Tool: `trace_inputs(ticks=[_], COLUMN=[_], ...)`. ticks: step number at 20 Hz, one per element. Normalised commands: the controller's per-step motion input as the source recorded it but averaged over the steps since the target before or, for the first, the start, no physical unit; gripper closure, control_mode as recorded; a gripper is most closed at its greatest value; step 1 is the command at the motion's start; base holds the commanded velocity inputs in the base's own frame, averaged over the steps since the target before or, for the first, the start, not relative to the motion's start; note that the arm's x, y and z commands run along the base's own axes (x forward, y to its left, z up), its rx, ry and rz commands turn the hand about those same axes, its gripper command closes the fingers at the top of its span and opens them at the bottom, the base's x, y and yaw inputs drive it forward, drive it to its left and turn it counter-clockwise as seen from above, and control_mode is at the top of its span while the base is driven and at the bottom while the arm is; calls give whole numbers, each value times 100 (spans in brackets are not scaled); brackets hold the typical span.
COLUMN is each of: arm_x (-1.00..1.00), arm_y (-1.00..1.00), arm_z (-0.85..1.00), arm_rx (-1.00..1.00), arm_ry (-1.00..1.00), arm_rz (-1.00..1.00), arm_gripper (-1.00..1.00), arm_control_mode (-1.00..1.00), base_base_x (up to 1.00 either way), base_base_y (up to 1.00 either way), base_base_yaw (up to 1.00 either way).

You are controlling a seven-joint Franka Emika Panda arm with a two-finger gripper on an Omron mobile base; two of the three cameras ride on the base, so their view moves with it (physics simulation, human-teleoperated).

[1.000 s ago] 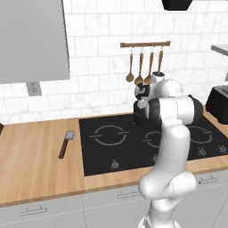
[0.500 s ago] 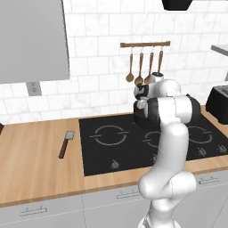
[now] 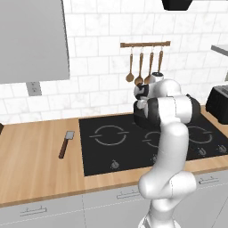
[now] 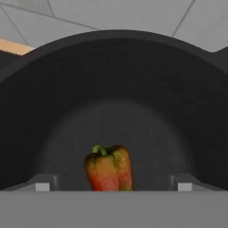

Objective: Put the bell pepper and broccoli in the pot. Retrieve the spatula and lightly stir the vegetables in the pot.

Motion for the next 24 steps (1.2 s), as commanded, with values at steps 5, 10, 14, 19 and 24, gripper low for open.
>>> trace_inputs(ticks=[5,10,14,19,24], arm_x=[-11,-51,-66,-85,-100], arm_y=[-1,-11,-6,0,-2], arm_z=[8,48,53,44,27], arm_rx=[0,0,0,0,0], arm_ry=[0,-2,-9,-7,-1], arm_rz=[-2,-10,-9,-5,-4], arm_gripper=[-100,-100,-100,-100,-100], arm_control_mode=[-100,-100,-100,-100,-100], base_base_x=[0,0,0,0,0], base_base_y=[0,0,0,0,0], base_base_yaw=[0,0,0,0,0])
